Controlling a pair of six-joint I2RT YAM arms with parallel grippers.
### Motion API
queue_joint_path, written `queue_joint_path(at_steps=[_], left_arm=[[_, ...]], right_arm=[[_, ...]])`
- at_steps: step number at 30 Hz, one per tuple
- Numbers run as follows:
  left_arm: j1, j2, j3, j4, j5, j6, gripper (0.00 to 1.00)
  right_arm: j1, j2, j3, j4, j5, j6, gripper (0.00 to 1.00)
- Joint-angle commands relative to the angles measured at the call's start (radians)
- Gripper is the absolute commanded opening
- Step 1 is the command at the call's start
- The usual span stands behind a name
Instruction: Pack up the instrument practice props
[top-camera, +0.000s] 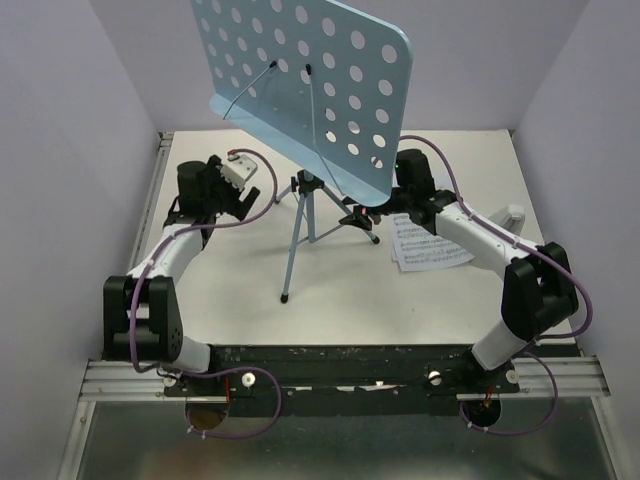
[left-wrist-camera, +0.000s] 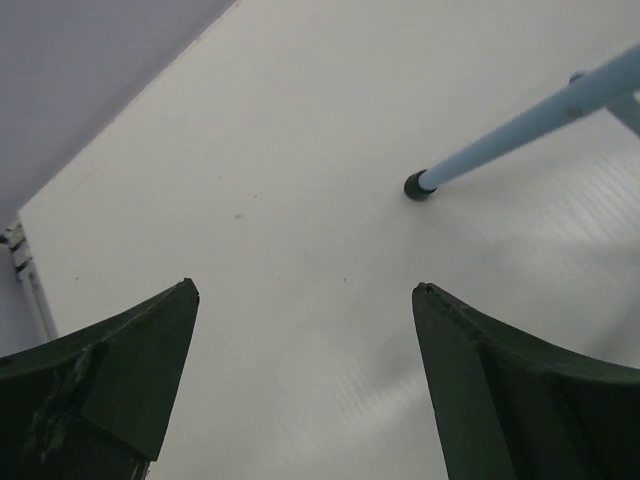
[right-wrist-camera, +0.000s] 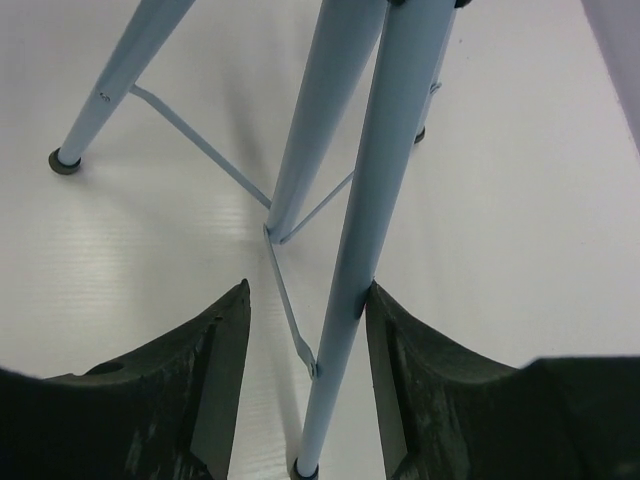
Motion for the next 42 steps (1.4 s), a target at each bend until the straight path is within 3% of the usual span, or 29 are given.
queue_joint_path(at_steps=[1,5,7,10,14,17,32,41,42], left_arm=[[0.05,-0.219,-0.161,-0.057,0.183,0.306,0.97],[0.05,-0.443,-0.23,-0.113,0.388,0.556,0.95],[0.028,-0.494,-0.191,-0.187,0.457,0.635,0.82],[-0.074,-0.525,-0.126,-0.279,0.424,0.775,0.73],[-0.194,-0.534,-0.201,-0.1,0.301,0.975,0.71],[-0.22,-0.498,-0.161,-0.162,0.287,1.043,0.66],[-0.297,-0.412,-0.14,-0.054,0.281,1.124,0.63],[-0.314,-0.383,-0.123,-0.032,0.207,1.091,0.48],[-0.314,-0.38,-0.121,-0.028,0.201,1.086,0.42]], right_arm=[[0.021,-0.011,-0.031,-0.101,0.008,0.041,0.57],[0.021,-0.011,-0.01,-0.13,0.031,0.038,0.58],[0.021,-0.008,-0.004,-0.139,0.043,0.035,0.59],[0.022,-0.002,-0.002,-0.146,0.036,0.037,0.59],[0.021,-0.006,-0.021,-0.113,0.031,0.063,0.59],[0.022,-0.015,-0.031,-0.11,0.037,0.051,0.59],[0.021,-0.052,-0.104,-0.066,0.046,0.052,0.59],[0.021,-0.051,-0.105,-0.061,0.048,0.05,0.59],[0.021,-0.049,-0.104,-0.063,0.048,0.049,0.59]])
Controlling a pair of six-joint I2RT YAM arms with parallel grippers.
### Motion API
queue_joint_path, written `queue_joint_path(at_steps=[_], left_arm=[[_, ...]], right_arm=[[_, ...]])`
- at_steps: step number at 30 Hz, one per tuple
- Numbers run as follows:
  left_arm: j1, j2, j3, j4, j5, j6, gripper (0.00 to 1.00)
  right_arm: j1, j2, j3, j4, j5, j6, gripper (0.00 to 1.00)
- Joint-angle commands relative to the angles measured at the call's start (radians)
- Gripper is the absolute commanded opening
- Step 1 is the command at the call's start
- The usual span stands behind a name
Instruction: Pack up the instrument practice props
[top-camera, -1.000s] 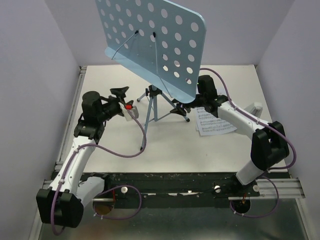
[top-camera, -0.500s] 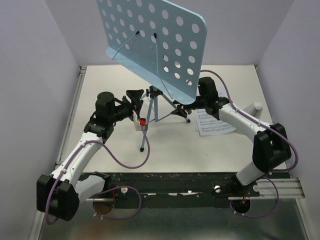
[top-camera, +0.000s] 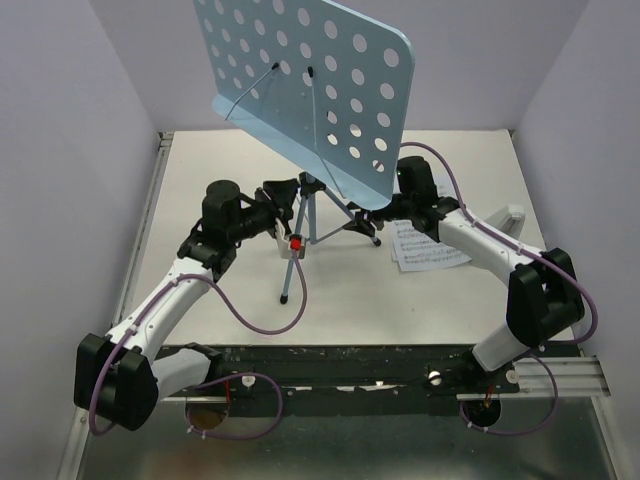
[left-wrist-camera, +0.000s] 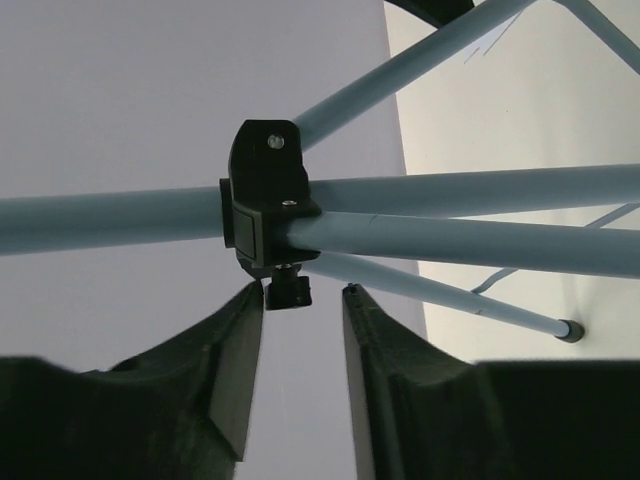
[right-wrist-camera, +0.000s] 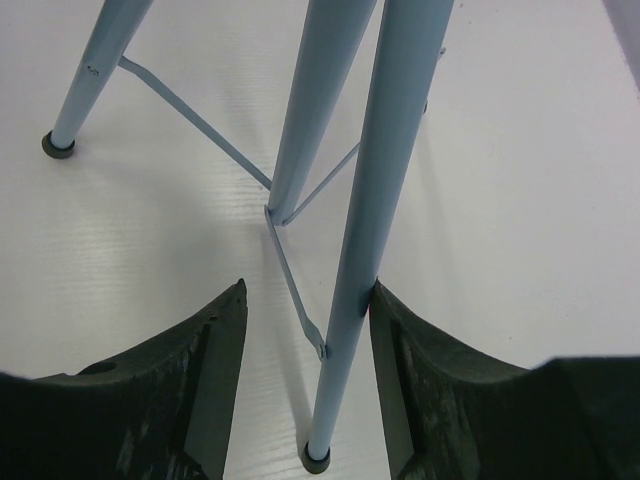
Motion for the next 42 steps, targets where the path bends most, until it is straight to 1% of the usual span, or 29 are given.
queue_joint_path(at_steps=[1,3,5,6,7,8,9,12,14,15,17,21,26,30,33,36,39,42], left_arm=[[-0.004,0.016,0.029,0.027,-0.044,-0.014,0.37],[-0.003,0.017,0.034,0.029,-0.055,-0.033,0.21],[-0.004,0.014,0.037,0.035,-0.064,-0.083,0.08],[-0.004,0.013,0.04,0.035,-0.067,-0.12,0.03],[-0.004,0.011,0.046,0.035,-0.071,-0.182,0.0],[-0.003,0.013,0.062,0.03,-0.075,-0.274,0.0],[-0.004,0.017,0.089,-0.009,-0.075,-0.362,0.0],[0.009,0.036,0.192,-0.128,-0.049,-0.709,0.0],[0.038,0.045,0.224,-0.161,0.036,-0.955,0.0],[0.055,0.051,0.233,-0.168,0.081,-1.05,0.0],[0.078,0.057,0.224,-0.146,0.126,-1.253,0.0],[0.13,0.069,0.189,-0.033,0.166,-1.575,0.0],[0.172,0.108,0.178,0.091,0.227,-1.862,0.0],[0.175,0.146,0.169,0.186,0.255,-2.049,0.0],[0.173,0.16,0.149,0.226,0.247,-2.151,0.0],[0.172,0.158,0.12,0.24,0.232,-2.203,0.0],[0.172,0.16,0.085,0.28,0.255,-2.24,0.0],[0.164,0.154,0.062,0.308,0.261,-2.249,0.0]], right_arm=[[0.018,-0.001,-0.024,-0.08,-0.016,0.018,0.59],[0.017,0.005,-0.019,-0.079,-0.016,0.018,0.59],[0.017,0.011,-0.015,-0.077,-0.017,0.018,0.59],[0.017,0.011,-0.013,-0.077,-0.014,0.02,0.59],[0.017,0.012,-0.012,-0.077,-0.014,0.02,0.59],[0.017,0.014,-0.01,-0.077,-0.013,0.02,0.59],[0.017,0.017,-0.01,-0.077,-0.011,0.02,0.59],[0.015,0.019,-0.008,-0.077,-0.008,0.018,0.59],[0.017,0.02,-0.008,-0.077,-0.007,0.023,0.59],[0.017,0.022,-0.008,-0.077,-0.008,0.024,0.59],[0.017,0.025,-0.01,-0.079,-0.01,0.024,0.59],[0.017,0.023,-0.012,-0.08,-0.008,0.032,0.59],[0.017,0.023,-0.015,-0.085,-0.005,0.036,0.58],[0.015,0.026,-0.019,-0.096,-0.003,0.041,0.58],[0.017,0.032,-0.015,-0.105,-0.003,0.05,0.58],[0.015,0.048,0.001,-0.12,-0.005,0.062,0.58],[0.017,0.066,0.018,-0.123,-0.007,0.078,0.58],[0.017,0.078,0.03,-0.12,-0.008,0.086,0.58]])
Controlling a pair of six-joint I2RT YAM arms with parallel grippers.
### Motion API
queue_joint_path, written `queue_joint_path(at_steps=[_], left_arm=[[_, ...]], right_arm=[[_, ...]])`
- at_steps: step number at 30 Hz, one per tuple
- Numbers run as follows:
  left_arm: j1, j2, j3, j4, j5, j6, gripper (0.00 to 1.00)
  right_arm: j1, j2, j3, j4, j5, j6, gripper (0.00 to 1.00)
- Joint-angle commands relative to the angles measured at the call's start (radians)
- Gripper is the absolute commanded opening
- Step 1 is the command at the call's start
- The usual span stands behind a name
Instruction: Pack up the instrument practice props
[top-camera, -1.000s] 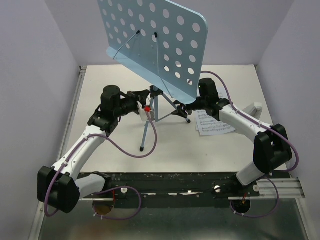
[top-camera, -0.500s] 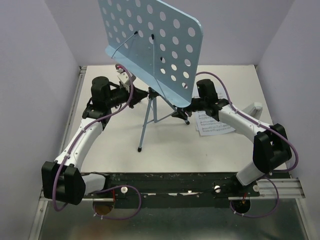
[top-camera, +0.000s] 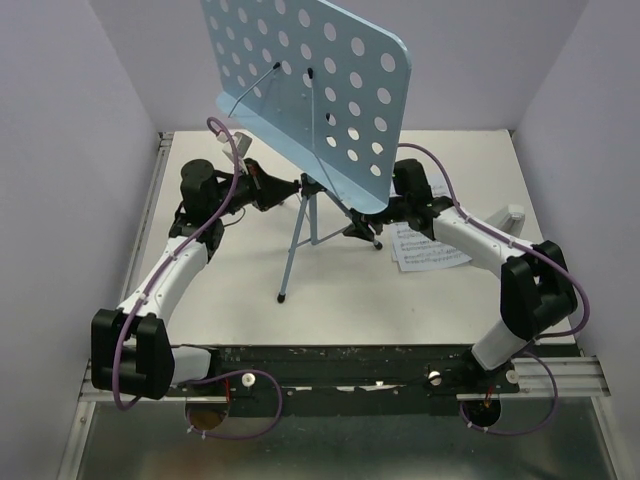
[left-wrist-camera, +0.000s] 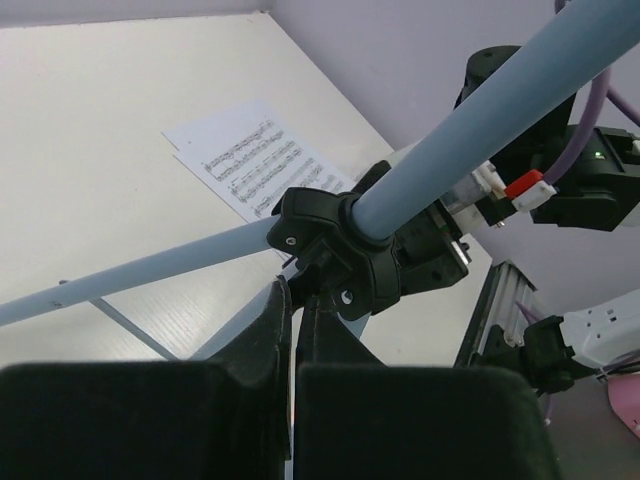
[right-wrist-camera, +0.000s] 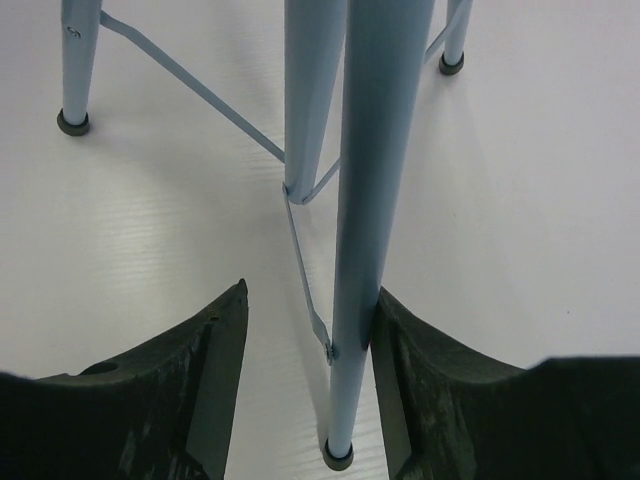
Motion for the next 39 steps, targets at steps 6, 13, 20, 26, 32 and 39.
queue_joint_path(at_steps=[6,13,20,26,32,39], left_arm=[[0.019,-0.011,-0.024,0.041,0.19,-0.056,0.46],[0.063,-0.134,-0.068,-0.114,0.116,0.269,0.54],[0.058,-0.082,-0.039,0.002,0.134,0.07,0.57],[0.059,0.0,-0.076,0.256,0.174,-0.185,0.57],[0.059,0.036,-0.116,0.416,0.166,-0.297,0.54],[0.033,0.084,-0.105,0.465,0.158,-0.332,0.47]], right_arm=[[0.015,0.029,0.018,-0.079,-0.022,0.043,0.58],[0.017,0.0,-0.003,-0.08,-0.017,0.033,0.58],[0.015,-0.025,-0.002,-0.139,-0.006,-0.004,0.58],[0.015,-0.025,0.029,-0.231,0.006,-0.021,0.58],[0.015,-0.005,0.089,-0.329,0.035,-0.073,0.58],[0.014,0.004,0.1,-0.343,0.044,-0.076,0.58]])
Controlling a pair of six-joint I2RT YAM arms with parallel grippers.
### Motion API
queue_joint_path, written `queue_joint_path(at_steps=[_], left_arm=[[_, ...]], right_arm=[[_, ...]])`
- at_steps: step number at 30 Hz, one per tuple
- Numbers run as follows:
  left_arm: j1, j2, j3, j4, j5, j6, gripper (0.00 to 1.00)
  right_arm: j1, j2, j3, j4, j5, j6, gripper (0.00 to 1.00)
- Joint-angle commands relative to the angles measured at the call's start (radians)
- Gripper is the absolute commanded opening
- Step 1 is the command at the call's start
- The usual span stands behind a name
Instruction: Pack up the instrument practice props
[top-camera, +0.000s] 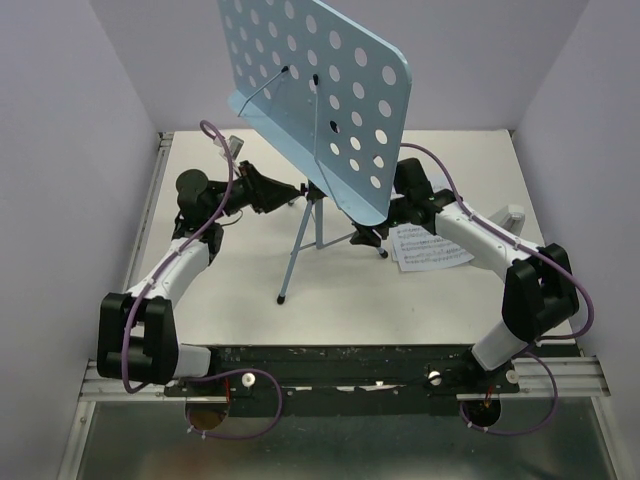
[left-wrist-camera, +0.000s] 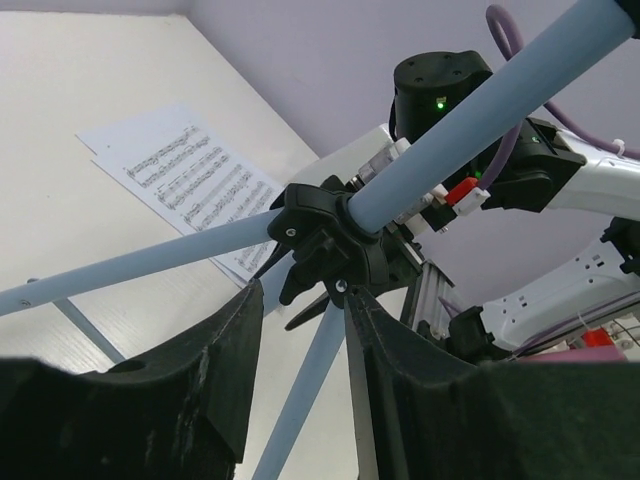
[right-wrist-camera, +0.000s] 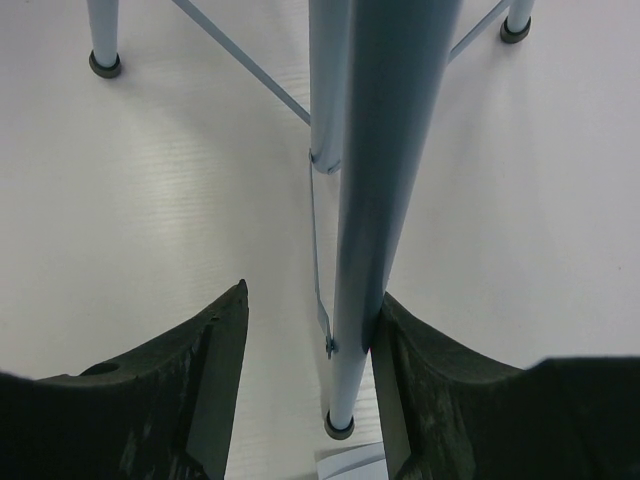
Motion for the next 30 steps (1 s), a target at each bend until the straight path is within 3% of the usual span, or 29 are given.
queue_joint_path(at_steps=[1,5,9,13,25,27,30], left_arm=[[-0.024,0.033,0.008,0.086,0.016,-0.044,0.46],[-0.04,0.059,0.014,0.071,-0.02,-0.048,0.4],[-0.04,0.096,0.032,0.106,-0.021,-0.088,0.26],[-0.04,0.122,0.063,0.153,0.012,-0.136,0.0],[-0.032,0.119,0.094,0.173,0.066,-0.197,0.01],[-0.029,0.111,0.089,0.173,0.053,-0.188,0.18],[-0.023,0.108,0.089,0.175,0.043,-0.188,0.3]], right_arm=[[0.009,0.007,0.023,-0.075,0.008,-0.011,0.58],[0.009,0.01,0.023,-0.07,0.009,-0.012,0.58],[0.009,0.012,0.025,-0.073,0.02,-0.011,0.58],[0.009,0.012,0.029,-0.086,0.032,-0.014,0.58],[-0.004,0.023,0.034,-0.086,0.021,-0.006,0.58],[-0.004,0.024,0.031,-0.086,0.018,-0.006,0.58],[-0.005,0.023,0.026,-0.081,0.02,-0.003,0.58]])
